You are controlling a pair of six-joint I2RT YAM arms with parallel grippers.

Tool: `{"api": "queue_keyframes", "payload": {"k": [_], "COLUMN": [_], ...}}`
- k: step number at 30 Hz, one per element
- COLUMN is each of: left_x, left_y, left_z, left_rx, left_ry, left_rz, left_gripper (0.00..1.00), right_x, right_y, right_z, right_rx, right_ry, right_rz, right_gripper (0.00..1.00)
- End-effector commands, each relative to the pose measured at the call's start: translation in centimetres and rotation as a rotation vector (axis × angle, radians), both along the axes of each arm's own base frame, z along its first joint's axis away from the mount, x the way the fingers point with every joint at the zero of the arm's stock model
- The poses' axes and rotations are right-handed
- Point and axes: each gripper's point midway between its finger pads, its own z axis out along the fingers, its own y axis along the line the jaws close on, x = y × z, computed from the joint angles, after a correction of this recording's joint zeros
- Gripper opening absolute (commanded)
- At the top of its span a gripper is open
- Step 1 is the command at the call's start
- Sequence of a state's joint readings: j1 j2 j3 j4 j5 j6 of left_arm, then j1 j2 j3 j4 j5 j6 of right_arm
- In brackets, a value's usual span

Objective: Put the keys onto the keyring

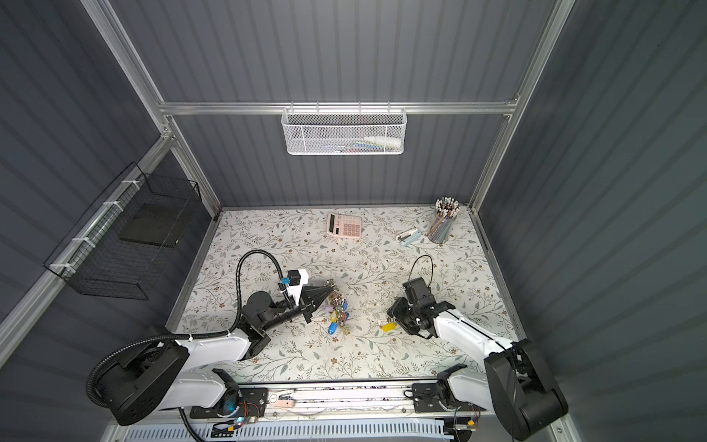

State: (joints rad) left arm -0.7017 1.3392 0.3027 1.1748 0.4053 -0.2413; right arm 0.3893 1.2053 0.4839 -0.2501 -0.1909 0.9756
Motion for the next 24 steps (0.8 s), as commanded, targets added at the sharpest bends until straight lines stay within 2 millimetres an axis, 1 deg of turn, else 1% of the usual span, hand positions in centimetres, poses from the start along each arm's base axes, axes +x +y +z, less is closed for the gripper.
{"api": "queue_keyframes", "payload": {"k": [1, 3, 5, 8, 12, 17, 21, 24], "left_x": [-0.5, -0.5, -0.5, -0.4, -0.5, -0.5, -0.5, -0.5], "left_y": [0.0, -0.1, -0.1, -0.1, -0.1, -0.2, -0.1, -0.2], "left_z": [3.8, 3.8, 3.8, 3.7, 3.6, 3.7, 3.7, 3.7], "left_rx": [-0.096, -0.096, -0.096, -0.093, -0.092, -0.093, -0.094, -0.095], "left_ry": [-0.104, -0.103, -0.104, -0.103, -0.101, -0.103, -0.102, -0.1], "left_rz": [-0.02, -0.02, -0.021, -0.02, -0.021, -0.023, -0.022, -0.024], "left_gripper": [0.0, 0.0, 0.0, 0.0, 0.0, 0.0, 0.0, 0.0], "right_x": [0.2, 0.2, 0.2, -0.1, -0.5, -0.9, -0.9, -0.8], "right_y": [-0.3, -0.5, -0.1, 0.2, 0.0, -0.3, -0.1, 0.1], "right_z": [0.9, 1.0, 0.9, 0.1, -0.7, -1.3, -1.2, -1.0], "right_rx": [-0.106, -0.124, -0.112, -0.1, -0.082, -0.068, -0.025, -0.002], "right_ry": [-0.061, -0.073, -0.089, -0.071, -0.058, -0.052, -0.065, -0.078], "right_rz": [0.162, 0.186, 0.218, 0.244, 0.235, 0.217, 0.207, 0.203], "right_gripper": [0.58, 0.57, 0.53, 0.5, 0.47, 0.43, 0.41, 0.35]}}
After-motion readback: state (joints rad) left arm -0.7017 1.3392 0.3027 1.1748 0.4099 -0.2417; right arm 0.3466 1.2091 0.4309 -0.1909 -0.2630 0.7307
